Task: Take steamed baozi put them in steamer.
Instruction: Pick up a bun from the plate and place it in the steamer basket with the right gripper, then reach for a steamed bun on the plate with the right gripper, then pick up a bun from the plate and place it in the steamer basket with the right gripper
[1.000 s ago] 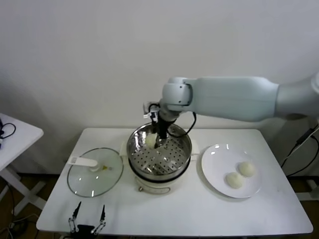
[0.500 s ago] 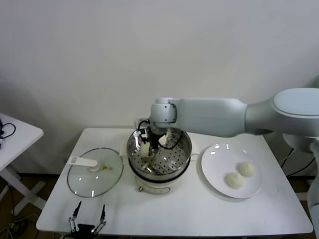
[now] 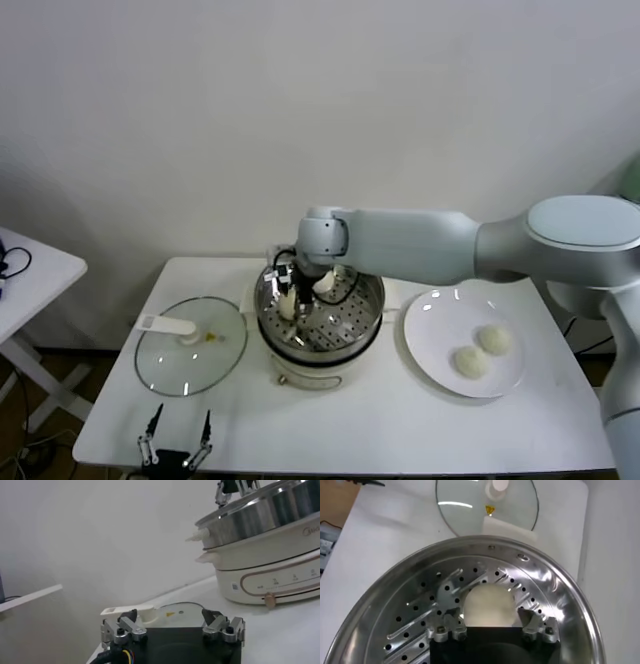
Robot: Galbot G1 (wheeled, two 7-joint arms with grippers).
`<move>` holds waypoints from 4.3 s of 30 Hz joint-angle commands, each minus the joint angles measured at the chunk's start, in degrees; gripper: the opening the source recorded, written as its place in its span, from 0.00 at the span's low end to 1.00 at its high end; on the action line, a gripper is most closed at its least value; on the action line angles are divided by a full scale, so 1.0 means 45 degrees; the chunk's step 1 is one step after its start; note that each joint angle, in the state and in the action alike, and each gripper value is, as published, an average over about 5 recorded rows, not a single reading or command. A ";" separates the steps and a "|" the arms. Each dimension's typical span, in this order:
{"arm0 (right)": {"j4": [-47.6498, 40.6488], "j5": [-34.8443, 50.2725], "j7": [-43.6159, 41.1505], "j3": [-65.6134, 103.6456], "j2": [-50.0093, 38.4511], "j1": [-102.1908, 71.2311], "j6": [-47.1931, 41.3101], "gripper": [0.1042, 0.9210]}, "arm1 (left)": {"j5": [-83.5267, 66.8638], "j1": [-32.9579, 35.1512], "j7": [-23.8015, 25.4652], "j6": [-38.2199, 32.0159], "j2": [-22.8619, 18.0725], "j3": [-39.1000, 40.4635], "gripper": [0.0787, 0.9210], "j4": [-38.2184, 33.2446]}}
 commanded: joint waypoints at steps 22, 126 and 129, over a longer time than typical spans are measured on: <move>0.2021 -0.2644 -0.5114 -0.4356 -0.8763 0.3862 0.4716 0.88 | 0.0091 -0.0148 0.0012 0.0069 -0.0135 0.0001 0.88 0.0213; 0.4842 -0.9870 -0.3949 -0.0192 -0.1661 0.1840 0.9904 0.62 | 0.0719 -0.0304 -0.0328 0.0063 -0.0391 -0.0100 0.88 0.0669; 0.4524 -1.0120 -0.3908 -0.0236 -0.1469 0.1382 0.9954 0.62 | 0.0691 -0.0331 -0.0328 0.0073 -0.0389 -0.0137 0.88 0.0680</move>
